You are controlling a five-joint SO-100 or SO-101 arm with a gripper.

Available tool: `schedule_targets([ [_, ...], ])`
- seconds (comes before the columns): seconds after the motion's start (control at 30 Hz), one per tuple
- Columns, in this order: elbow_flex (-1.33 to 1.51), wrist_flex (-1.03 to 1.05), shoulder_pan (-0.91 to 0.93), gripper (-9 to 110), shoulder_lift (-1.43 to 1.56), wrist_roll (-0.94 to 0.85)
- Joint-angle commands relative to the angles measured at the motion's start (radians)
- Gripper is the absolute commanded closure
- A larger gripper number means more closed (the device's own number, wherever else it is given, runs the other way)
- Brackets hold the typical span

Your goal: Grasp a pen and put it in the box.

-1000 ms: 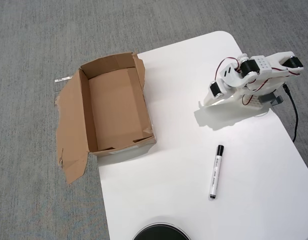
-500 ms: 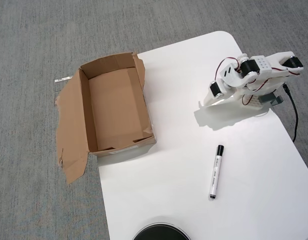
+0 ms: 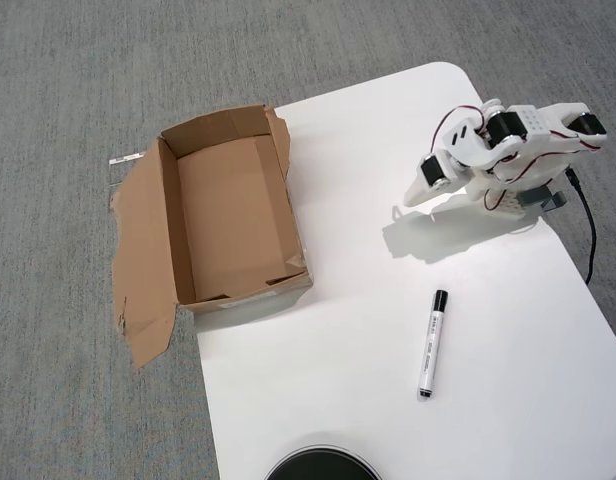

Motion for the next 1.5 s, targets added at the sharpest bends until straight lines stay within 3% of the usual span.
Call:
schedule_targets([
  [0.0,-0.131,-0.012,-0.008,100,0.060,0.005],
  [0.33,-0.283,-0.014,-0.142,100,0.057,0.077],
  [0.67,-0.338,-0.014,-0.337,100,0.043,0.432],
  [1.03,-0.443,-0.015,-0.574,100,-0.216,0.795],
  [1.47,-0.421,-0.015,-0.688,100,-0.219,1.410],
])
